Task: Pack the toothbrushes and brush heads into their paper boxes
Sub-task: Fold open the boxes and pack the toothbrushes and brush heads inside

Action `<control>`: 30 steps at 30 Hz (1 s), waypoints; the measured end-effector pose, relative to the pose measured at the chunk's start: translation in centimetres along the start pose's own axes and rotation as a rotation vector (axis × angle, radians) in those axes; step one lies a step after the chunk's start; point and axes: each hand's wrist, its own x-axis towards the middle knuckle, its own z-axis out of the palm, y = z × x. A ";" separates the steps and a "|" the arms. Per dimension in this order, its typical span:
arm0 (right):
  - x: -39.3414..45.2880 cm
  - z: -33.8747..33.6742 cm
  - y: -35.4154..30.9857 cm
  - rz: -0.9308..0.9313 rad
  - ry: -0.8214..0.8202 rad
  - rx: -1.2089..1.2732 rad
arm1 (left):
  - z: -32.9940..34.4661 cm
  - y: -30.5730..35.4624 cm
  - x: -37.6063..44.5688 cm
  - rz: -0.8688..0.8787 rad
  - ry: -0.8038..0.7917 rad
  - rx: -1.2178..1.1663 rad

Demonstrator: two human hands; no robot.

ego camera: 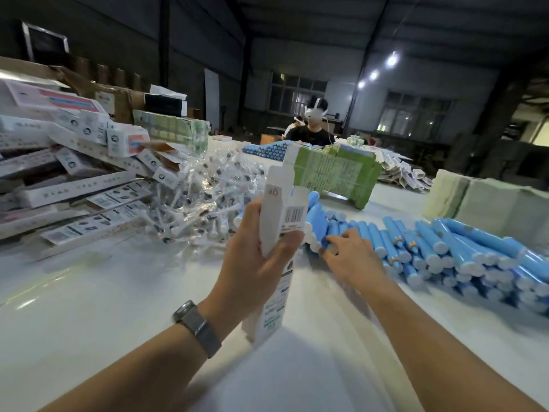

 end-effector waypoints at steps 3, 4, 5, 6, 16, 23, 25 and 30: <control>0.1 0.7 -0.3 -0.040 0.172 -0.093 | -0.1 -0.1 -0.1 -0.017 0.010 -0.033; 0.0 0.7 -0.4 -0.043 0.212 -0.111 | -0.1 -0.1 -0.1 -0.024 0.010 -0.039; 0.0 0.6 -0.5 -0.031 0.225 -0.113 | -0.2 0.0 0.0 -0.028 0.005 -0.039; -0.1 0.5 -0.4 -0.012 0.217 -0.104 | -0.2 0.0 0.0 -0.034 -0.001 -0.045; 0.8 -2.3 1.3 0.227 -0.106 0.344 | -0.5 0.2 0.0 -0.051 -0.038 -0.072; -1.9 -8.0 -1.7 0.093 -0.104 1.208 | -0.5 0.5 0.1 -0.065 -0.061 -0.105; -3.4 -10.2 -3.4 -0.057 -0.048 1.459 | -0.5 0.6 0.2 -0.058 -0.081 -0.108; -6.5 -13.2 -6.4 -0.308 0.049 1.598 | -0.2 1.0 0.0 -0.016 -0.172 -0.137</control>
